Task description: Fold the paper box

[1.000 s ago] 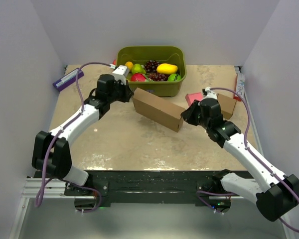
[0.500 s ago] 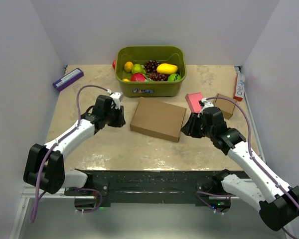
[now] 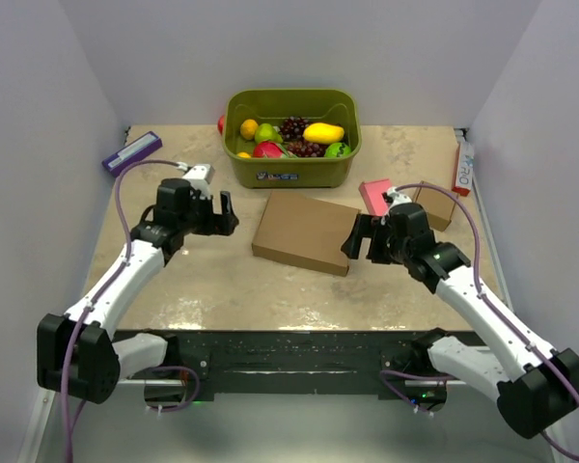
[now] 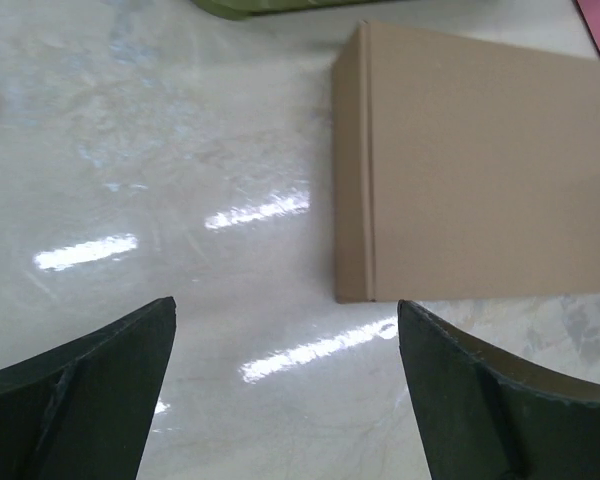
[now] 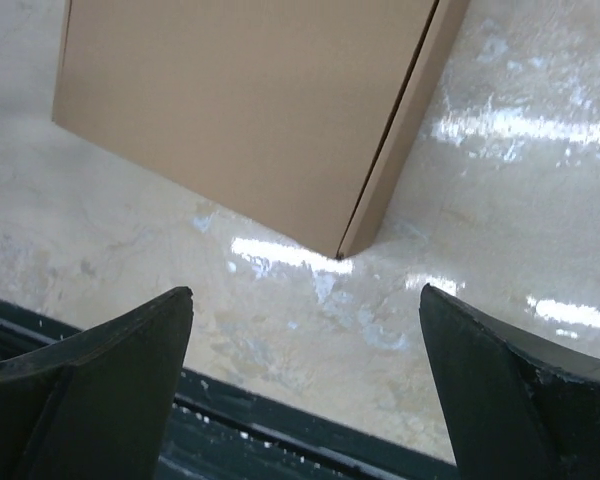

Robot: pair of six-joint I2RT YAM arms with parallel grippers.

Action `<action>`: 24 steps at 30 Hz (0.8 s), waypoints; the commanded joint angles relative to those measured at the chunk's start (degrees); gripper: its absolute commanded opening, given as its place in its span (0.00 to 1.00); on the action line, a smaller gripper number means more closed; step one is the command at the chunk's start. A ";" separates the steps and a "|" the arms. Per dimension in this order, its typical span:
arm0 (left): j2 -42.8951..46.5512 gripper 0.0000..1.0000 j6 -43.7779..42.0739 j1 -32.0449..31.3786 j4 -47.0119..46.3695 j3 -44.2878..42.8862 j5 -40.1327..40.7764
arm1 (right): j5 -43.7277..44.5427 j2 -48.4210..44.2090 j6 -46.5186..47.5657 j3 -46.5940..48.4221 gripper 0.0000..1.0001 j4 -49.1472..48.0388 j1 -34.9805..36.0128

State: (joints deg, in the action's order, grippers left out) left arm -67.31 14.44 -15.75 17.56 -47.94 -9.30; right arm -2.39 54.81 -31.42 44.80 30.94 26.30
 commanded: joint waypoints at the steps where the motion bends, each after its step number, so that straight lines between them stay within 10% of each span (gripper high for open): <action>1: 0.68 0.97 1.12 7.03 -6.04 -1.01 -1.77 | -1.19 3.98 3.29 3.63 0.99 -8.78 -7.19; 10: 8.14 0.99 -1.86 10.83 -10.00 2.14 3.32 | -20.73 10.33 4.88 2.14 0.99 -20.39 -35.59; 24: 18.17 1.00 -2.66 10.83 -16.68 5.67 -3.53 | -5.08 -9.19 7.60 0.47 0.99 -20.48 -36.41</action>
State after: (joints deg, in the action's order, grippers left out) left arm -50.92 12.64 -5.26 4.84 -42.74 -11.25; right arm -9.98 45.47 -25.67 45.82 11.88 -10.04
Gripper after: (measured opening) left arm 0.995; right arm 0.986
